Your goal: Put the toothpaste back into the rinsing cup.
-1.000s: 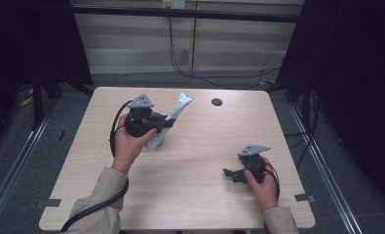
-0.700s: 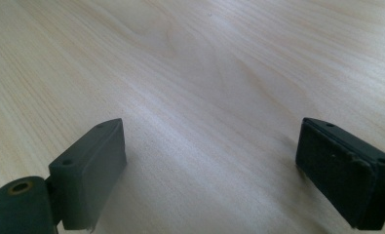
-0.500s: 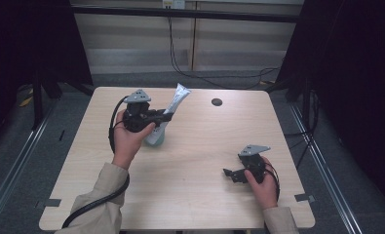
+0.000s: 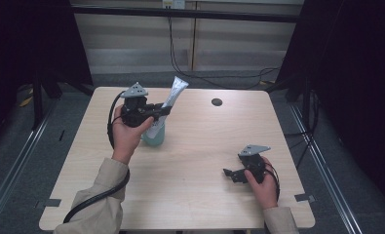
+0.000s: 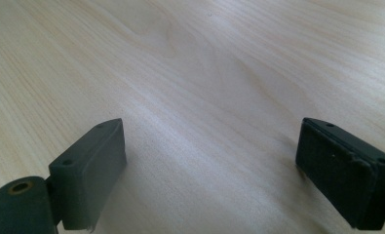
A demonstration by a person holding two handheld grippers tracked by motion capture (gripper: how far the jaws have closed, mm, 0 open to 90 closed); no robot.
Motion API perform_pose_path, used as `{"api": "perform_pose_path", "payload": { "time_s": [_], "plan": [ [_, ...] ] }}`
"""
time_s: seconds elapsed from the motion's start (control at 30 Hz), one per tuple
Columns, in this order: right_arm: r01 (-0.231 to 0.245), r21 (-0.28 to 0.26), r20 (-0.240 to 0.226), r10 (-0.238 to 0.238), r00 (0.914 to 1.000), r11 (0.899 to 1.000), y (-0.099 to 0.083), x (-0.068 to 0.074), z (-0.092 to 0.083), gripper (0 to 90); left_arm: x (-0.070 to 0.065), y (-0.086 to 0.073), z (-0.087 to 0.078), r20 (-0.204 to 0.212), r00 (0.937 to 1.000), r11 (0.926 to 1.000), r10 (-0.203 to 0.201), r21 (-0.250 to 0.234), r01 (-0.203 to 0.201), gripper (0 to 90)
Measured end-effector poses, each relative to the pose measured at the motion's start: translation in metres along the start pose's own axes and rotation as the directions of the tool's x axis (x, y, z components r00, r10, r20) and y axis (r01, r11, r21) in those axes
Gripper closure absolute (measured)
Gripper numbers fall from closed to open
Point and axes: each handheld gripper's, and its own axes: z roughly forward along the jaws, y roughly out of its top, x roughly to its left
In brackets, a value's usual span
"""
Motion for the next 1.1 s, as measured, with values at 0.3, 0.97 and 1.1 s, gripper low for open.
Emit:
{"api": "perform_pose_path", "payload": {
  "time_s": [0.3, 0.97, 1.1],
  "plan": [
    [-0.001, 0.001, -0.001, 0.001, 1.0000, 1.000, 0.000, 0.000, 0.000, 10.5, 0.005, 0.000, 0.003, -0.022, 0.9996, 0.9998, -0.017, -0.013, 0.017, 75.1],
    [0.001, 0.000, 0.000, -0.001, 1.0000, 1.000, 0.000, 0.000, 0.000, 10.5, 0.023, -0.001, 0.012, -0.073, 0.9961, 0.9987, -0.049, -0.018, 0.048, 75.1],
    [0.002, 0.000, -0.001, -0.002, 1.0000, 1.000, 0.000, 0.000, 0.000, 10.5, 0.026, -0.001, 0.014, -0.080, 0.9953, 0.9983, -0.054, -0.024, 0.053, 75.1]
  ]
}}
